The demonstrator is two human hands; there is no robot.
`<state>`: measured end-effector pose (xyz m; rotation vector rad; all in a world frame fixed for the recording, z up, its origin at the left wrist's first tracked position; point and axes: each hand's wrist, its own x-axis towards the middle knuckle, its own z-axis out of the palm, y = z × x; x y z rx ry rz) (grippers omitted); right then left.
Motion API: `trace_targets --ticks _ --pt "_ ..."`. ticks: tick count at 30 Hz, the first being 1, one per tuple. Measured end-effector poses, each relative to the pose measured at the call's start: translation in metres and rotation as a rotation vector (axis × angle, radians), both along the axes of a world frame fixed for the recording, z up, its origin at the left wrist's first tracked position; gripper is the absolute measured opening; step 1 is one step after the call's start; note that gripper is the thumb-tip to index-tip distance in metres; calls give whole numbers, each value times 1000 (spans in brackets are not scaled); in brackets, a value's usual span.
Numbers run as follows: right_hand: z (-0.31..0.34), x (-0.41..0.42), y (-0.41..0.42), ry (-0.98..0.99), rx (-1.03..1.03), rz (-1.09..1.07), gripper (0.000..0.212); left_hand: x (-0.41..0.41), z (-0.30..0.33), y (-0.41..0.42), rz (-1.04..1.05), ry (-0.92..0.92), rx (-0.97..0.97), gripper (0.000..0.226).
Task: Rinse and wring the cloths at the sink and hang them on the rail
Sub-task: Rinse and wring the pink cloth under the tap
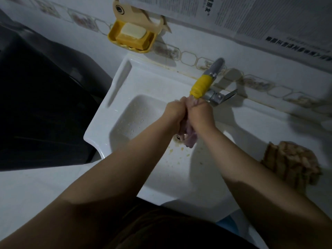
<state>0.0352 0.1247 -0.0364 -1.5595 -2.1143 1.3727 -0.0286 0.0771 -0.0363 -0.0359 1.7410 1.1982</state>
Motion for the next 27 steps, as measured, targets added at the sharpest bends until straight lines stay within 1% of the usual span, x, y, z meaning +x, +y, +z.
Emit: trace_targets --ticks 2,4,6,7,8,10,13,15,16,18,19,21,22,24,25,27 --pt "1 1 2 17 0 -65 41 4 0 1 -67 94 -19 33" --pt "-3 -1 -7 0 -29 -36 43 -4 1 -2 -70 112 -21 29" --pt "3 -2 -18 -79 -53 5 47 -9 4 -6 -71 86 -15 26" --pt "3 -1 -18 -95 -35 -5 45 -7 3 -7 -83 53 -15 32" --pt "0 0 -12 -91 -23 -35 40 -1 2 -9 -103 29 -10 37" --pt "-1 3 -3 -94 -23 -81 35 11 5 -7 -107 40 -16 39" --pt "2 2 -19 -63 -17 -26 35 7 6 -9 -159 31 -79 35" --pt "10 0 -21 -106 63 13 37 4 5 -16 -134 0 -25 35" --pt "11 0 -14 -113 80 -1 36 5 9 -20 -104 -37 -3 40" --pt "9 4 2 -63 10 -64 31 12 11 -26 -159 7 96 44" --pt "9 7 8 15 -62 -99 30 11 9 -28 -165 38 151 43" --pt "9 13 12 185 -258 -200 29 3 9 -36 -93 8 208 39" --pt "6 18 14 236 -350 -222 29 -4 6 -41 -61 13 218 38" --pt "5 29 16 234 -499 -180 27 -16 -4 -51 -61 95 188 33" --pt "5 34 17 224 -542 -133 24 -19 -8 -56 -77 148 163 32" --pt "6 40 17 254 -556 -102 19 -24 -14 -60 -101 209 126 31"
